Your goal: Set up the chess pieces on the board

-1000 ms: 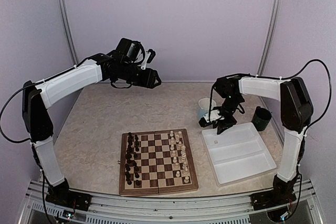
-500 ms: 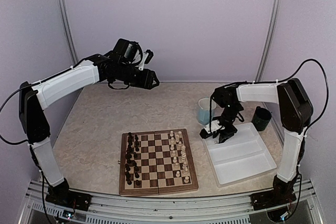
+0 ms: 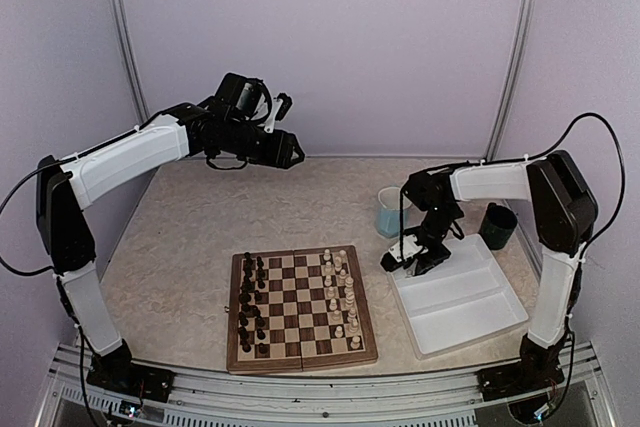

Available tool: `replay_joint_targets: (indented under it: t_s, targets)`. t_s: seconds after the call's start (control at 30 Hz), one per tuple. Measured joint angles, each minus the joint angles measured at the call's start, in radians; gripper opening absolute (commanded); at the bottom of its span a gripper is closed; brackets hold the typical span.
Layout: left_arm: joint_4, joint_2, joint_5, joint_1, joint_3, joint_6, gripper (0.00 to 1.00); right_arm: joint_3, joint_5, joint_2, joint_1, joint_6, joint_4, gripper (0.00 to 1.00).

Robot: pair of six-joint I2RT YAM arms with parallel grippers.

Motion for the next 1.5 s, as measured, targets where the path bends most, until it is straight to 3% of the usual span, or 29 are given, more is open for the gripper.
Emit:
replay_joint_targets:
  t_s: [0.3,0.6,0.83,1.27,1.5]
  targets:
    - [0.014,0.000,0.010,0.000,-0.003,-0.012,0.59,-0.006,-0.035,-0.002,0.006,-0.024,0.021,0.18]
    - [0.075,0.000,0.043,0.000,-0.014,-0.021,0.59,-0.002,-0.036,0.002,0.002,-0.013,0.020,0.13]
    - [0.230,0.000,0.046,-0.031,-0.138,-0.039,0.59,-0.002,-0.040,0.003,-0.013,0.024,0.014,0.09]
    - [0.570,-0.062,-0.080,-0.181,-0.477,-0.109,0.59,0.029,-0.012,-0.049,-0.026,0.339,-0.026,0.05]
    - [0.686,-0.111,-0.066,-0.222,-0.519,-0.132,0.59,0.066,0.026,-0.094,-0.041,0.469,0.020,0.04]
